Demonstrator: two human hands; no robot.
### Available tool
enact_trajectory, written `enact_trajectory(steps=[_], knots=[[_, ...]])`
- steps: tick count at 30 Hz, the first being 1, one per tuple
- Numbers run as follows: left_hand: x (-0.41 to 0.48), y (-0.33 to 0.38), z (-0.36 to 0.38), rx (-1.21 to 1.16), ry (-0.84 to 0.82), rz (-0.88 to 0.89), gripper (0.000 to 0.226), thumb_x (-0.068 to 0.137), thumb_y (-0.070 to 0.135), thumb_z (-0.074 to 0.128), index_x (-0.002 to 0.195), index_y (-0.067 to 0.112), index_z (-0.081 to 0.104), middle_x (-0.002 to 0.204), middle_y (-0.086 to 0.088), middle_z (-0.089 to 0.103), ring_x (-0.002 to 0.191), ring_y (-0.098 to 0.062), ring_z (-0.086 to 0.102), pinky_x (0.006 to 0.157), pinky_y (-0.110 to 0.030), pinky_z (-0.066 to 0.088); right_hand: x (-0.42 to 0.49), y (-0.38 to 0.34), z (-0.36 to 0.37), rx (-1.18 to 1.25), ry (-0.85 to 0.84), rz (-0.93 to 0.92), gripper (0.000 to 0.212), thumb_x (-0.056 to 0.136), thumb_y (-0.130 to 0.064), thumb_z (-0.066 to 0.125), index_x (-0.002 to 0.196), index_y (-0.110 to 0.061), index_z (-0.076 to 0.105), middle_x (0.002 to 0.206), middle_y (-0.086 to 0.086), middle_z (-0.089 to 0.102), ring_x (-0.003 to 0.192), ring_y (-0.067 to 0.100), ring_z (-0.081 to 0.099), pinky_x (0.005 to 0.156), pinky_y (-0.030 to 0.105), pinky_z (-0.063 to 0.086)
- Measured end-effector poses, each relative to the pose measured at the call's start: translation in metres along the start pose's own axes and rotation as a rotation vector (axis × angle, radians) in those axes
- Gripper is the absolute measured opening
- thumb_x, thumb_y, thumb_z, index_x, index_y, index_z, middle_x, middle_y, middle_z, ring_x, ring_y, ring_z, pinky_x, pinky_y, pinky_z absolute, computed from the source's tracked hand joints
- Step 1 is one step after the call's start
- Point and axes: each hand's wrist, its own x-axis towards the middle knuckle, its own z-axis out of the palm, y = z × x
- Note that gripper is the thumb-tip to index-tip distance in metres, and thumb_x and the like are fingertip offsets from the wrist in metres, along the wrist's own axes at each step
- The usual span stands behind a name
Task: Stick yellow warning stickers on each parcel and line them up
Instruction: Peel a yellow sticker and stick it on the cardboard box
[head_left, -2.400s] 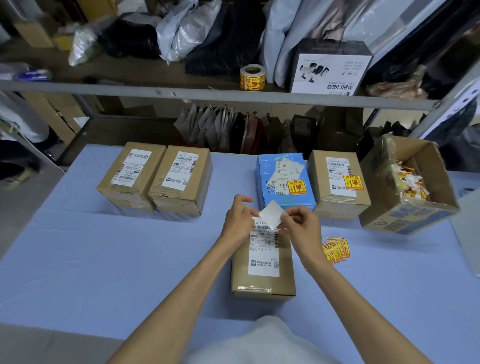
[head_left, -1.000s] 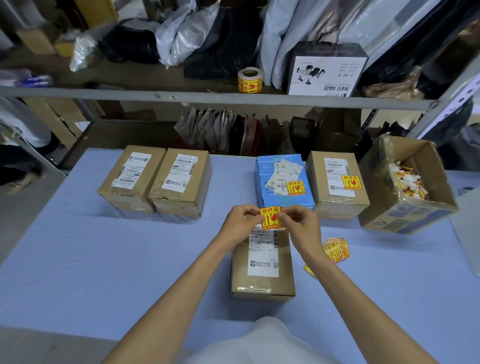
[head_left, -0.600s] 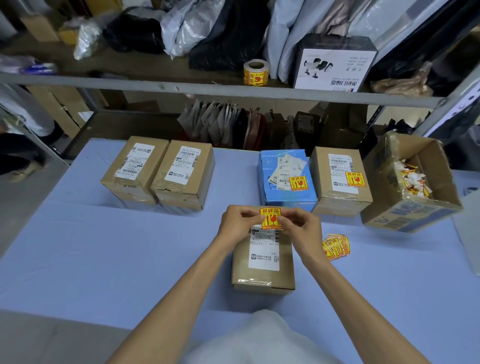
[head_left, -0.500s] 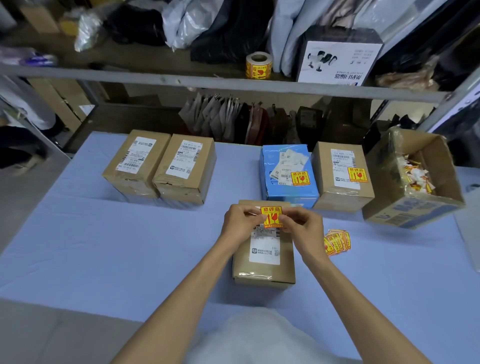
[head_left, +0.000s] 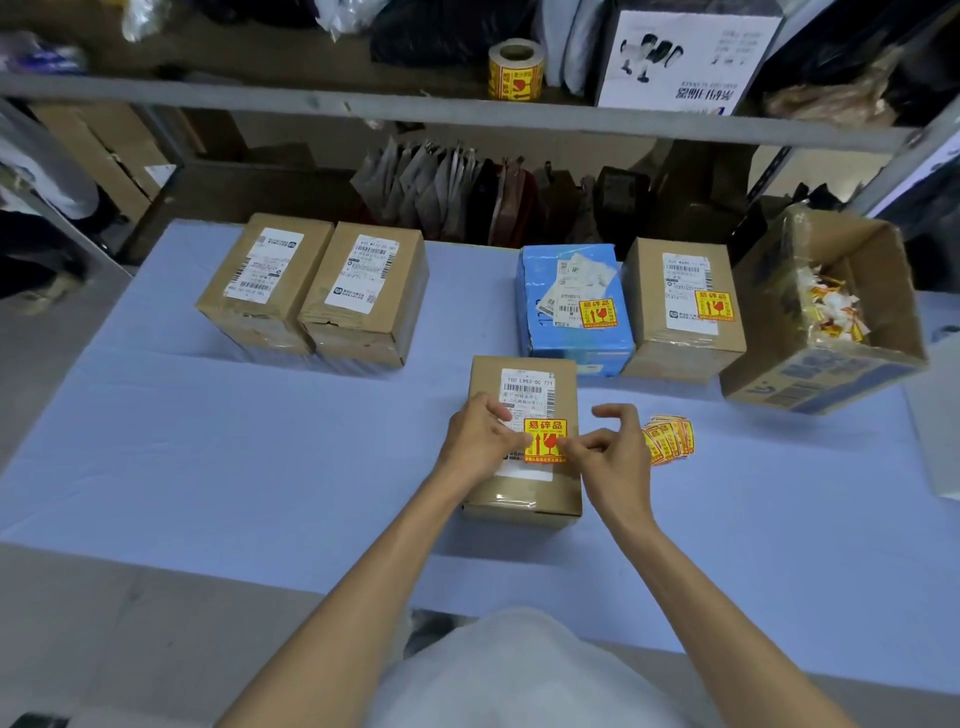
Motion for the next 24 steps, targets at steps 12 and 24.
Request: enact_trajectory(steps=[12,24], knots=[[0.002,-0.001,0.009,0.122,0.047,0.003,0.037,0.075,0.019,0.079,0.09,0.017,0.045,0.112,-0.01,0.064,0.106,-0.025,0.061,0.054,-0.017,0.039,0.008,0.0,0.001,-0.116,-0.002,0.089,0.034,0.07,-0.011,0.079,0.074,-0.019,0.047,0.07,0.008,0.064,0.073,0.028,0.064,0.067,0.044,0.051],[0.005,0.001,0.012,0.228,0.084,-0.003,0.041,0.072,0.022,0.079,0.093,0.018,0.044,0.111,-0.008,0.061,0.103,-0.024,0.059,0.059,-0.022,0.041,0.014,-0.001,0.005,-0.291,-0.023,0.044,0.027,0.071,-0.016,0.077,0.079,-0.015,0.051,0.074,0.004,0.066,0.074,0.022,0.063,0.064,0.038,0.05]])
